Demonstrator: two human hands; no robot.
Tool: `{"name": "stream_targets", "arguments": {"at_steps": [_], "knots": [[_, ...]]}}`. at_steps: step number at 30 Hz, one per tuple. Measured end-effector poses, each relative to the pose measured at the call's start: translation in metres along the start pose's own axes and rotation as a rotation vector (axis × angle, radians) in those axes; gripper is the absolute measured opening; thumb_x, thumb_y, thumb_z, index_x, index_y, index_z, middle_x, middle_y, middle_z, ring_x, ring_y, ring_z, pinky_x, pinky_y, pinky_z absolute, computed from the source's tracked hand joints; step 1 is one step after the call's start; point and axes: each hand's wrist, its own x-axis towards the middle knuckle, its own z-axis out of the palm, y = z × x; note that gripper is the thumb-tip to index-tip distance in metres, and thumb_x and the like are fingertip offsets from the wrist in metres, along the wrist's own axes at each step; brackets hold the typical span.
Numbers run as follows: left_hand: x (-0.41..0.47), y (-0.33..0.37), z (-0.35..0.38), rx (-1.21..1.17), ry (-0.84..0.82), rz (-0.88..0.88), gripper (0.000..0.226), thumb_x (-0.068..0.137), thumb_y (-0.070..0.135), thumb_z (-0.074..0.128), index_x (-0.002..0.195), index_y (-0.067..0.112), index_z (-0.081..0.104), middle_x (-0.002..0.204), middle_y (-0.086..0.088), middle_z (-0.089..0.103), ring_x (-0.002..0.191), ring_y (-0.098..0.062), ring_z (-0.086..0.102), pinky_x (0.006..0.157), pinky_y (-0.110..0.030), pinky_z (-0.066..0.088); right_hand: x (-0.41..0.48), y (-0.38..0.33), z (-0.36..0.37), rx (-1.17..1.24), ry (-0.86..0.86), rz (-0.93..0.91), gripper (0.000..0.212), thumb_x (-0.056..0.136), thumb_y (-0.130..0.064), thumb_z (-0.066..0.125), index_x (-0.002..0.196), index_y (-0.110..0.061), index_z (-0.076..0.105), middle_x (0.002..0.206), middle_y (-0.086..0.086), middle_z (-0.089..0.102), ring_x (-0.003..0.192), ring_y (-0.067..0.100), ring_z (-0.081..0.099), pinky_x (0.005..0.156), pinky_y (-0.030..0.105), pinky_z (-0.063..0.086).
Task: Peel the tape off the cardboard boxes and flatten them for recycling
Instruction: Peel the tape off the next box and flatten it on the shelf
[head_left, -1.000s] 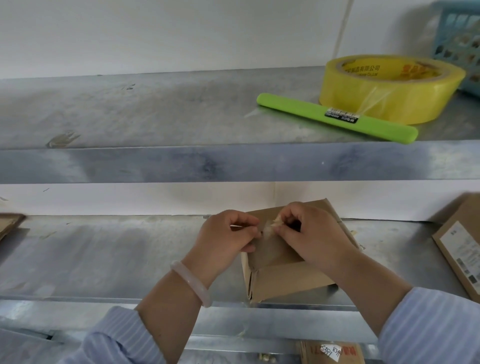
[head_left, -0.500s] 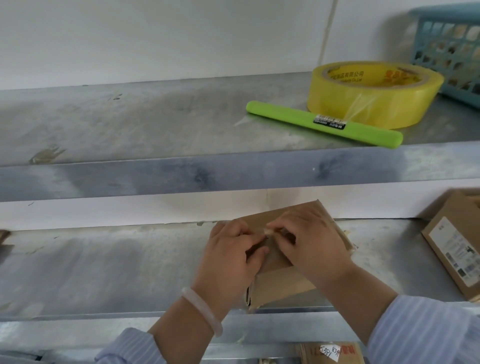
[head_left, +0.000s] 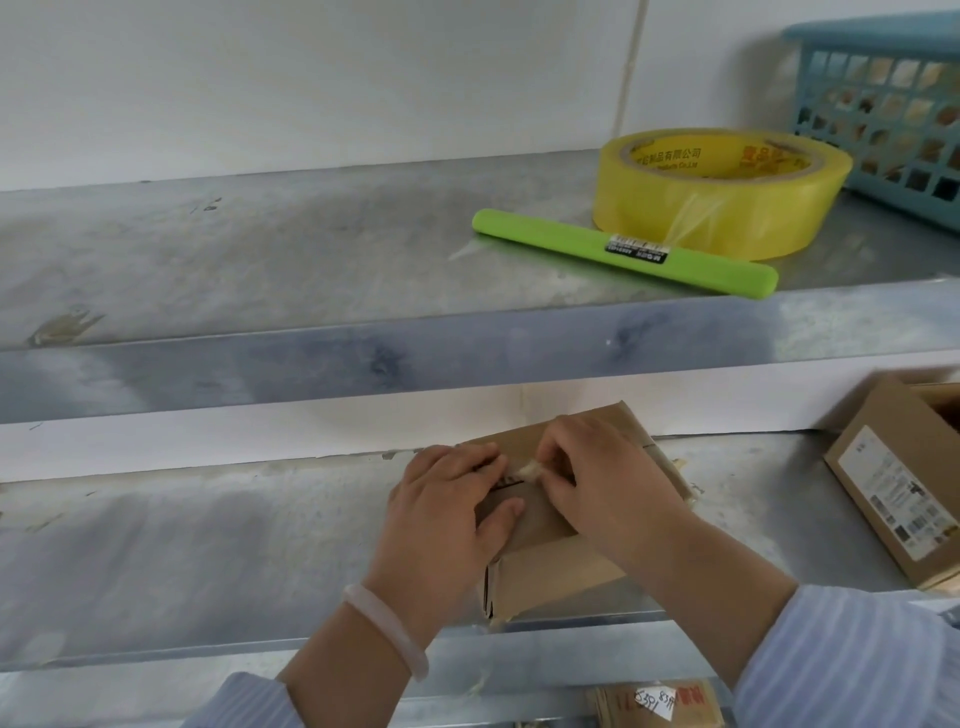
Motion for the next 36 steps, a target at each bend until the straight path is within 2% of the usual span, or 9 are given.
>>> {"name": "stream_targets", "arguments": {"at_steps": [6,13,18,20,22,26,28,32,36], "knots": [[0.001,0.004,-0.003,0.047,-0.027,0.006,0.043,0.092,0.051,0.049,0.131,0.037,0.057,0.138,0.017,0.049,0.127,-0.011,0.036,0.107,-0.036,0.033,-0.01,0.001,-0.008,0.018,0.186,-0.049,0.028,0.078,-0.008,0.067,0.096,-0.023,0.054,0.077,-0.014,0.047,0.065,0.006,0.048,0.057,0.023,0.047],[0.001,0.004,-0.003,0.114,-0.069,-0.011,0.05,0.09,0.06,0.032,0.136,0.047,0.047,0.14,0.024,0.04,0.129,-0.007,0.027,0.107,-0.031,0.026,-0.011,0.018,-0.002,-0.023,0.296,-0.137,0.012,0.076,-0.002,0.072,0.076,-0.012,0.066,0.081,0.002,0.062,0.075,0.022,0.058,0.066,0.036,0.053],[0.001,0.005,-0.004,0.131,-0.074,-0.003,0.047,0.092,0.058,0.035,0.135,0.047,0.048,0.139,0.023,0.041,0.128,-0.008,0.028,0.107,-0.032,0.028,-0.01,0.024,-0.004,-0.07,0.296,-0.129,0.013,0.076,-0.001,0.073,0.076,-0.013,0.067,0.082,0.002,0.063,0.078,0.021,0.059,0.07,0.033,0.052],[0.001,0.003,-0.004,0.145,-0.083,-0.004,0.046,0.092,0.058,0.036,0.135,0.047,0.049,0.14,0.023,0.04,0.127,-0.008,0.028,0.106,-0.031,0.027,-0.011,0.025,-0.004,-0.066,0.244,-0.158,0.005,0.082,-0.011,0.071,0.085,-0.015,0.072,0.09,0.0,0.065,0.083,0.018,0.06,0.076,0.029,0.052],[0.002,0.002,-0.004,0.144,-0.082,-0.007,0.044,0.092,0.057,0.039,0.134,0.046,0.05,0.139,0.022,0.042,0.127,-0.008,0.029,0.105,-0.031,0.028,-0.013,0.024,-0.006,0.008,0.169,-0.133,0.015,0.09,-0.025,0.064,0.098,-0.018,0.074,0.098,-0.005,0.067,0.088,0.012,0.061,0.082,0.019,0.046],[0.002,0.002,-0.004,0.175,-0.076,0.013,0.045,0.091,0.057,0.039,0.132,0.043,0.053,0.136,0.021,0.045,0.124,-0.009,0.032,0.104,-0.031,0.029,-0.012,0.023,-0.013,0.225,0.077,0.093,0.027,0.093,-0.038,0.059,0.119,-0.047,0.062,0.093,-0.025,0.067,0.084,-0.008,0.059,0.077,0.003,0.041],[0.003,0.004,-0.005,0.176,-0.058,0.026,0.042,0.091,0.052,0.045,0.128,0.039,0.059,0.13,0.019,0.05,0.122,-0.009,0.036,0.104,-0.032,0.029,-0.01,0.023,-0.014,0.262,0.037,0.184,0.029,0.086,-0.044,0.068,0.113,-0.05,0.062,0.088,-0.028,0.064,0.083,-0.012,0.057,0.076,0.007,0.045],[0.013,0.015,-0.002,0.163,-0.004,0.044,0.032,0.089,0.046,0.053,0.114,0.03,0.065,0.115,0.014,0.057,0.114,-0.01,0.046,0.106,-0.035,0.036,-0.006,0.016,-0.013,0.078,-0.032,0.166,0.02,0.082,-0.054,0.066,0.092,-0.037,0.069,0.088,-0.021,0.06,0.086,0.002,0.056,0.08,0.02,0.046],[0.013,0.017,0.006,0.194,-0.075,0.045,0.06,0.09,0.063,0.025,0.14,0.035,0.043,0.136,0.013,0.042,0.124,-0.011,0.036,0.105,-0.031,0.033,-0.006,0.014,-0.012,0.086,-0.02,0.178,0.017,0.086,-0.045,0.064,0.077,-0.031,0.062,0.075,-0.016,0.061,0.072,0.002,0.056,0.072,0.024,0.049]]}}
